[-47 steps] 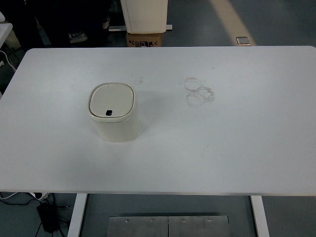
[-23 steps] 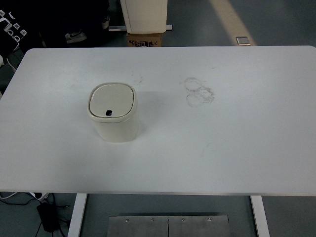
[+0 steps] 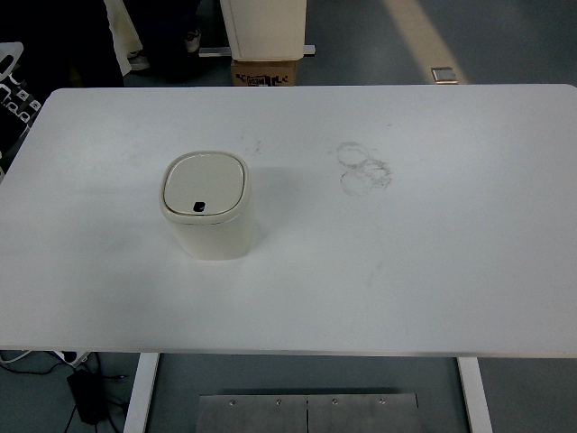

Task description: Close trash bin

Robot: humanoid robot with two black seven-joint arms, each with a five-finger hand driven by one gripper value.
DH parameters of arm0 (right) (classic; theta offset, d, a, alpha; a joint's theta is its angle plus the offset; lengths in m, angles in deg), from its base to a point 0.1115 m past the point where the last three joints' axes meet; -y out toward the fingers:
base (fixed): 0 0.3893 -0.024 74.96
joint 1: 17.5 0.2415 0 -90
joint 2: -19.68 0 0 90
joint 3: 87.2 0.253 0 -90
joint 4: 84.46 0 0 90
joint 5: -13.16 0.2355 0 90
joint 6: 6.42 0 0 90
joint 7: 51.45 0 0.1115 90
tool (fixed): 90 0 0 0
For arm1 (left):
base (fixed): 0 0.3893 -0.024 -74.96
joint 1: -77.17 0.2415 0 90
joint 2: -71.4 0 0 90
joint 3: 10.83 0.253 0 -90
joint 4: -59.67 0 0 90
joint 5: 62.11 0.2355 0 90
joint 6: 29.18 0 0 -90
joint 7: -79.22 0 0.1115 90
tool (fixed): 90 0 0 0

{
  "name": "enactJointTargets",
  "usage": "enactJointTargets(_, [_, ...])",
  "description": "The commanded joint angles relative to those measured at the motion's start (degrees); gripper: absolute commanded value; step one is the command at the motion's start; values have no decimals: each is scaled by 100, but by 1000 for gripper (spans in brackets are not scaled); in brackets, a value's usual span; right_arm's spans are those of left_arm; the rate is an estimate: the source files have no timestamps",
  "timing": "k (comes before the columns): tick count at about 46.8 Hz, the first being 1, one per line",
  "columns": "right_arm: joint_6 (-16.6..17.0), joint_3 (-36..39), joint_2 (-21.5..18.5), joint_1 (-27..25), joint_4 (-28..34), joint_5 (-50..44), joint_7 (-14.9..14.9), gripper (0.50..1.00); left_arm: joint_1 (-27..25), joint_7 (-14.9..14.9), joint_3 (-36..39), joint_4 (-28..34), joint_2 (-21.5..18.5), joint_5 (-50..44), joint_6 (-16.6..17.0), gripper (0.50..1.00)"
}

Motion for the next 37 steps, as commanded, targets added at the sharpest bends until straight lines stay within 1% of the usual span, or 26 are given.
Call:
enactJointTargets(1, [0,-6,0,1,0,0,-1,991,131,-2,1,1,16,0,0,1000])
enactJointTargets(8, [0,-6,0,1,0,0,-1,991,307,-90,1,-78,86,9,-26,1000])
enactJointTargets(14, [0,-6,0,1,0,0,-1,991,333,-196,1,-148,86,27,-245,1000])
enactJointTargets(16, [0,-6,0,1,0,0,-1,991,333,-213,1,-175,86,35,-272,1000])
enactJointTargets(32, [-9,3,0,1,0,0,-1,991,342,-213,1,-236,86,62,-272,1000])
enactJointTargets(37, [-9,-6,0,1,0,-9,52,991,342,-213,10,-236,86,71,-272,1000])
